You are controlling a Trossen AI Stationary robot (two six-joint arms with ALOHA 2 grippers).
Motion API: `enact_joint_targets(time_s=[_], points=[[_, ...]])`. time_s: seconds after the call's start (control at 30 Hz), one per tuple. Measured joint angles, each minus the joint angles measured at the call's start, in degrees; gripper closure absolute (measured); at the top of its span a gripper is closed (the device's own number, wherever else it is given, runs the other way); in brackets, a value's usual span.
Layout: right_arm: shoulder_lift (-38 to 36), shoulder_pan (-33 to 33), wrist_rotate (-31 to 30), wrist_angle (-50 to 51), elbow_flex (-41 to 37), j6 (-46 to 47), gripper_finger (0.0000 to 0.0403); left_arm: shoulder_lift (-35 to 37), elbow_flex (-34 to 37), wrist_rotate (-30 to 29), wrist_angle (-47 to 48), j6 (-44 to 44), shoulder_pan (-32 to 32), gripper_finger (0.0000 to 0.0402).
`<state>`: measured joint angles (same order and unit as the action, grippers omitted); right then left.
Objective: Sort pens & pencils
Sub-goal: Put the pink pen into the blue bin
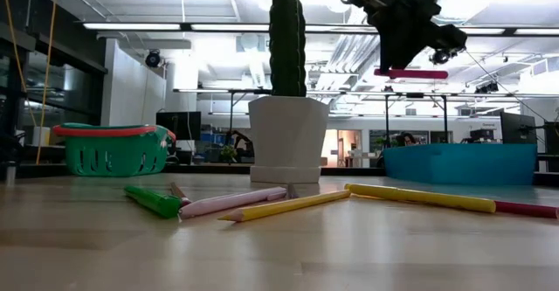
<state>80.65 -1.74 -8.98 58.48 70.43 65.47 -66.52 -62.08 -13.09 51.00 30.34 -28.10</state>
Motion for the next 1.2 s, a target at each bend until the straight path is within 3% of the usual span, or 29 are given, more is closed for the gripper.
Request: enact_joint_targets(time_s=[0.4,1.2], points=[[-1.27,-13.05,0.67,0.71,0.0,-8.7,0.0357,0.46,0.02,-4.69,-0.03,-0.8,0.8,0.0305],[-1.25,-37.88,1.9,7.31,0.0,-18.34,0.0357,5.9,0.0,2.02,0.62,-18.56,16.85,0.0305]])
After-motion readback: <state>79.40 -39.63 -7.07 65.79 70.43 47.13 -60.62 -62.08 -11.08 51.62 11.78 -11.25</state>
